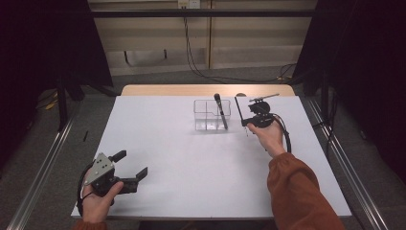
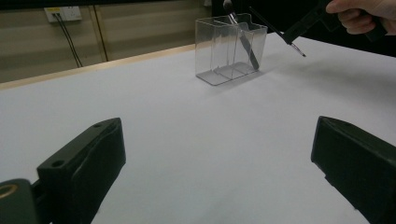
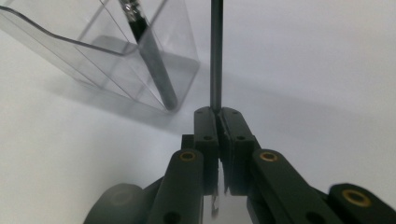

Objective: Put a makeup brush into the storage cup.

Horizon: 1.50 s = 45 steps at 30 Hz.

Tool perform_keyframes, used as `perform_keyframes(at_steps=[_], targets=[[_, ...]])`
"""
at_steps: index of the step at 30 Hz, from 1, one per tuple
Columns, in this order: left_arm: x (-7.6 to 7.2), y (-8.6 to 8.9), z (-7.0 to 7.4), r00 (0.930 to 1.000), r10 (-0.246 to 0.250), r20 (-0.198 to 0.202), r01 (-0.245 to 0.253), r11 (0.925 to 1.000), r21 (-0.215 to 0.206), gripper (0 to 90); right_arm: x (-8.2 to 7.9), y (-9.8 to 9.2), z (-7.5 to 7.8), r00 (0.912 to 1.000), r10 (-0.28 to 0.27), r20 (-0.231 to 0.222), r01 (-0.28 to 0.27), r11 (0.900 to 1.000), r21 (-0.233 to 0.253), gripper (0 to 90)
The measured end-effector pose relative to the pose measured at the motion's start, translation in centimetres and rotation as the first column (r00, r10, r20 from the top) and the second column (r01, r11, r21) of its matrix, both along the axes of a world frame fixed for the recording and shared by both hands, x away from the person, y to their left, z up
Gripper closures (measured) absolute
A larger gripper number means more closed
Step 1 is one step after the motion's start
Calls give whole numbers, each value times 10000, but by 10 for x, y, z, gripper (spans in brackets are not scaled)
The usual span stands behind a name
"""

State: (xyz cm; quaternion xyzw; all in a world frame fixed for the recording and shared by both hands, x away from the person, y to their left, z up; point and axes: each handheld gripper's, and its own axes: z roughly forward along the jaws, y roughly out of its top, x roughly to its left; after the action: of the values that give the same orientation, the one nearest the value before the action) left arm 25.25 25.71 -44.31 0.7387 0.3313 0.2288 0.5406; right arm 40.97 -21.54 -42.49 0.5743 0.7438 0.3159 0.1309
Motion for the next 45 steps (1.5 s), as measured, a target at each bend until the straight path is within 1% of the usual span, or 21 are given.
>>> perform_keyframes(at_steps=[3,7,8,10,13,15,16,18,23,25,26,30,31,33,36,37,38,39,41,43,45], targets=[[0,0,0,10000,23,-2,-23,10000,-25,30,-2,1,2,9991,87,425,-95,9997,203,862],[0,3,1,10000,78,47,-78,10000,-57,30,-6,-1,3,9956,231,907,-273,9986,444,862],[0,3,1,10000,86,48,-86,9999,-122,29,-7,-3,3,9947,269,993,-322,9981,520,862],[0,4,1,9999,116,48,-116,9999,-117,28,-9,-6,3,9931,322,1129,-392,9975,595,862],[0,5,2,9999,146,25,-146,9997,-177,27,-13,-14,3,9895,399,1388,-521,9950,853,862],[1,6,2,9998,208,-11,-208,9996,-189,28,-15,-18,3,9865,502,1556,-670,9923,1046,862],[2,6,2,9997,247,-94,-249,9994,-220,28,-17,-20,4,9847,532,1660,-710,9921,1033,862],[2,6,2,9995,272,-148,-276,9993,-261,28,-20,-23,5,9823,576,1781,-795,9898,1182,862],[2,6,2,9997,230,-111,-233,9993,-286,28,-28,-28,10,9718,1007,2132,-1345,9794,1504,862],[2,6,2,9998,163,-123,-166,9994,-311,32,-32,-30,11,9662,1244,2257,-1633,9731,1627,861],[2,6,3,9998,158,-126,-161,9994,-290,34,-33,-31,11,9620,1391,2351,-1821,9681,1722,861],[3,7,3,9997,174,-185,-182,9988,-446,34,-39,-35,13,9558,1641,2439,-2153,9557,2007,861],[3,7,3,9997,191,-174,-198,9989,-425,34,-41,-35,14,9554,1670,2437,-2187,9544,2033,861],[3,7,3,9996,183,-192,-191,9989,-423,34,-43,-37,14,9506,1838,2503,-2402,9460,2179,861],[3,6,3,9997,83,-233,-91,9994,-343,34,-47,-36,14,9441,2168,2482,-2732,9362,2213,861],[2,5,4,9996,-10,-270,0,9994,-348,34,-48,-35,15,9403,2286,2520,-2866,9314,2246,861],[2,4,4,9994,-61,-342,48,9992,-388,34,-49,-34,16,9378,2423,2488,-3011,9241,2354,861],[2,4,4,9993,-126,-345,116,9995,-280,34,-50,-33,18,9351,2525,2486,-3121,9191,2404,861],[2,2,4,9992,-183,-350,173,9995,-278,34,-53,-30,21,9256,2836,2506,-3449,9046,2505,861],[2,1,4,9990,-239,-377,229,9994,-255,34,-55,-25,22,9149,3183,2482,-3757,8964,2353,861],[1,1,4,9989,-271,-380,261,9993,-258,34,-58,-21,23,9060,3491,2391,-4016,8876,2257,861]])
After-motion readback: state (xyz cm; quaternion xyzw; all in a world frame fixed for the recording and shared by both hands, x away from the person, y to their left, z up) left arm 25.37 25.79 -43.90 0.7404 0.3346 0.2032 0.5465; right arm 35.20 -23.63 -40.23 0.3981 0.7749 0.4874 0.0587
